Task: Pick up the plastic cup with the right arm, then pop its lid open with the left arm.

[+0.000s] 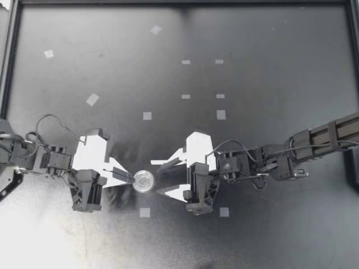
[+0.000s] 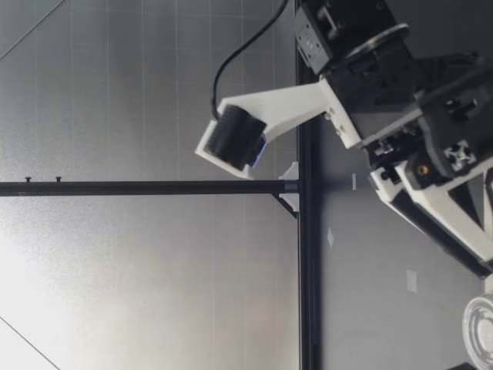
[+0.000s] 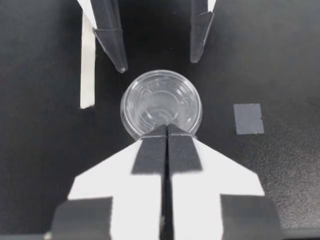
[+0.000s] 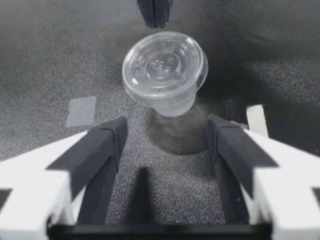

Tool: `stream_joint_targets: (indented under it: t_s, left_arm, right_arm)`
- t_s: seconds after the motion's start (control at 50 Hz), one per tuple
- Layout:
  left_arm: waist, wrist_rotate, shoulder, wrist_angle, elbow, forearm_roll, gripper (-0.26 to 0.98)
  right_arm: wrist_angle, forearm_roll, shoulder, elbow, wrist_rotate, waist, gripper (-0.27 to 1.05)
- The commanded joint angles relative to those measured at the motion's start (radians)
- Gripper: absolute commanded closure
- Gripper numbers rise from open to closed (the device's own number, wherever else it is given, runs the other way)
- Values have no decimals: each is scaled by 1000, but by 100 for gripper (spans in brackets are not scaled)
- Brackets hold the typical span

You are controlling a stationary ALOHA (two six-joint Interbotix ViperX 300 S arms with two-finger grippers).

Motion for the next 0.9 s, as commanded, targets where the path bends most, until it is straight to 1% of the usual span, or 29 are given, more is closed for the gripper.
stream_joint_targets:
  t_s: [0.0,0.48,0.88]
  left_arm:
    - [-2,2,-6,-11,-11,-2,83]
    - [-2,2,0,-11,-6,-2,83]
    - [-2,0,32,-40,-6,-3,84]
  right_arm:
    - [-5,0,-14,-21,-2,-6,13]
    - [-5,-3,26,-67,-12,-12,13]
    - [2,-12,23,-74,-12,-21,13]
